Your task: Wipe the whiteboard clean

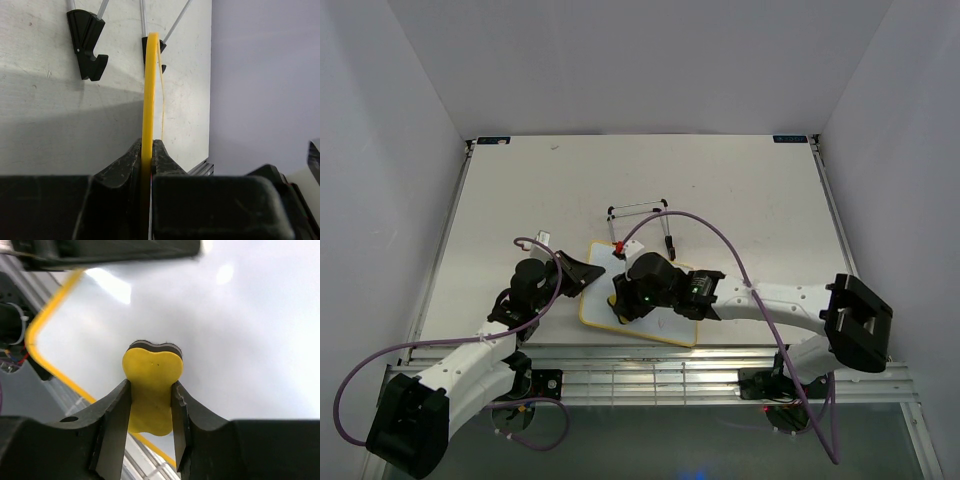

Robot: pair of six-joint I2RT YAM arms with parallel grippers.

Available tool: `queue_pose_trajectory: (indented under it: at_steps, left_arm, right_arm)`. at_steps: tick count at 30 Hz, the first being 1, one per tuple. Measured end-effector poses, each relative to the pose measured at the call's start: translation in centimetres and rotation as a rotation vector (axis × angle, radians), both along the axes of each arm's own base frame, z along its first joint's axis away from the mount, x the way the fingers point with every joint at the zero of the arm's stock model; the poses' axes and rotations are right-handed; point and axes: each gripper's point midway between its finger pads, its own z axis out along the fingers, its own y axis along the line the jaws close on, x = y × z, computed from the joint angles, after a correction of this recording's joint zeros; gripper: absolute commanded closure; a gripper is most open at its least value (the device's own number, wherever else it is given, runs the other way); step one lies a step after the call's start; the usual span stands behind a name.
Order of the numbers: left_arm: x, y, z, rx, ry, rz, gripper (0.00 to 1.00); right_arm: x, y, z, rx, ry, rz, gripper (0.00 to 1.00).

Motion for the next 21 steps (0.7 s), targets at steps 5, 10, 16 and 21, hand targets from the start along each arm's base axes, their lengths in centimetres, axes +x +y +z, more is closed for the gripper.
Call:
queue_pose_trajectory:
  at_steps: [5,10,16,21]
  left_arm:
    - [0.0,0.0,0.0,0.000,0.001,0.000,1.00]
    - [0.0,0.0,0.1,-0.002,-0.002,0.000,1.00]
    - [0.0,0.0,0.3,-0.006,-0.010,0.001,1.00]
    - [0.0,0.1,0.6,-0.009,-0.019,0.005,1.00]
  right_arm:
    - [1.5,-3.3,-1.8,0.018,0.042,-0.066,0.76]
    - [1.9,-4.3,-2.2,0.034,0.052,-0.091,0.76]
    - [1.8,-3.8,-1.6,0.044,0.060,-0.062,0.75]
    - [2.0,-1.6,-0.2,0.034,0.067,0.000,0.75]
